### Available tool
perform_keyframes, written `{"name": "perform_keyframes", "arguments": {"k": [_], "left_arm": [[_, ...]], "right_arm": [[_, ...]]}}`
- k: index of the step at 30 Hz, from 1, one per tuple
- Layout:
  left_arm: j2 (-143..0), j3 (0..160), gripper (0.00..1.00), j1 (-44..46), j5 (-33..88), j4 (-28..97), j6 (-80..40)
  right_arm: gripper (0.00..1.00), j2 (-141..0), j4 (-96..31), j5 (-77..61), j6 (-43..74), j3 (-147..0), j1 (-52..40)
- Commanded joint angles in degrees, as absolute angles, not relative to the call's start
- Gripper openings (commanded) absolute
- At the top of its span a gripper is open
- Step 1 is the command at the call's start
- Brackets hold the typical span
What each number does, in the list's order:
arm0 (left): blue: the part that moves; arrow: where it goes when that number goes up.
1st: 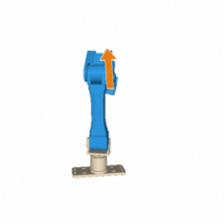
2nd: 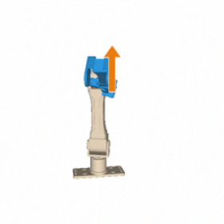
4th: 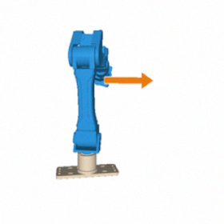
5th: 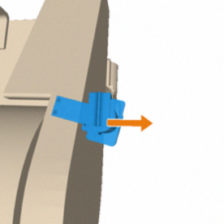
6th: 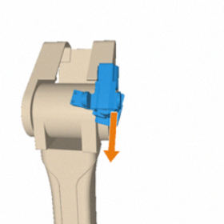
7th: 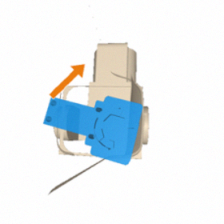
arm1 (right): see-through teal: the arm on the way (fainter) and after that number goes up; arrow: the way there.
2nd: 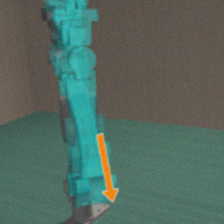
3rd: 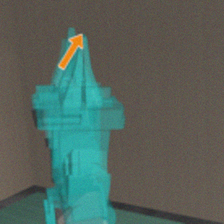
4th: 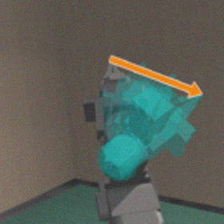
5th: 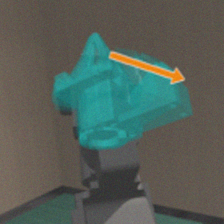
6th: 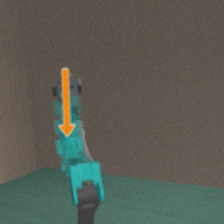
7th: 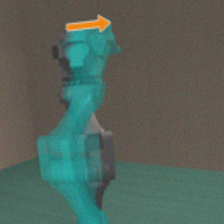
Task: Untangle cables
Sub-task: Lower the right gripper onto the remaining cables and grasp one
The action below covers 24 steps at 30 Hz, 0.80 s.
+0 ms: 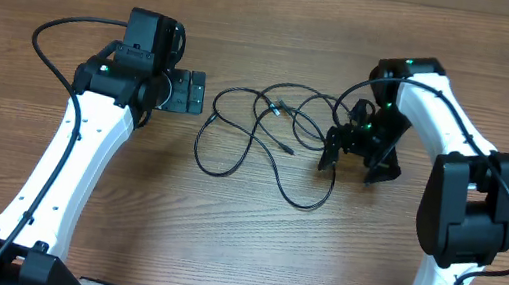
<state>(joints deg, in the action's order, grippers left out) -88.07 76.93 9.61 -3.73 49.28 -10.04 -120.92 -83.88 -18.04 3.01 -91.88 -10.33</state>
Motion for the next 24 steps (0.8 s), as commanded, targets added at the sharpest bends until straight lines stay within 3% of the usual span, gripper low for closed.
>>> {"name": "perform_keyframes", "arguments": {"k": [1, 4, 10, 15, 18, 19, 24], "left_arm": [[-87.3, 77.4, 1.00, 9.3, -4.5, 49.1, -8.8], [-87.3, 77.4, 1.00, 9.3, -4.5, 49.1, -8.8], [-87.3, 77.4, 1.00, 9.3, -4.5, 49.1, -8.8], [-87.3, 77.4, 1.00, 9.3, -4.5, 49.1, -8.8], [-87.3, 77.4, 1.00, 9.3, -4.5, 49.1, -8.8], [-87.3, 77.4, 1.00, 9.3, -4.5, 49.1, -8.8], [-87.3, 77.4, 1.00, 9.3, -4.5, 49.1, -8.8]], "right_arm": [[0.96, -120.6, -81.2, -18.1, 6.4, -89.4, -12.8], [0.96, -120.6, -77.6, -18.0, 8.1, -87.0, -15.1], [0.85, -120.6, -70.1, -18.0, 13.3, -83.3, -17.0], [0.50, -120.6, -68.2, -18.0, 13.8, -81.6, -17.0], [0.11, -120.6, -67.5, -18.1, 13.8, -81.7, -17.0], [0.04, -120.6, -67.4, -18.0, 13.7, -81.7, -17.0], [0.04, -120.6, -69.4, -16.6, 13.5, -84.2, -16.0]]}}
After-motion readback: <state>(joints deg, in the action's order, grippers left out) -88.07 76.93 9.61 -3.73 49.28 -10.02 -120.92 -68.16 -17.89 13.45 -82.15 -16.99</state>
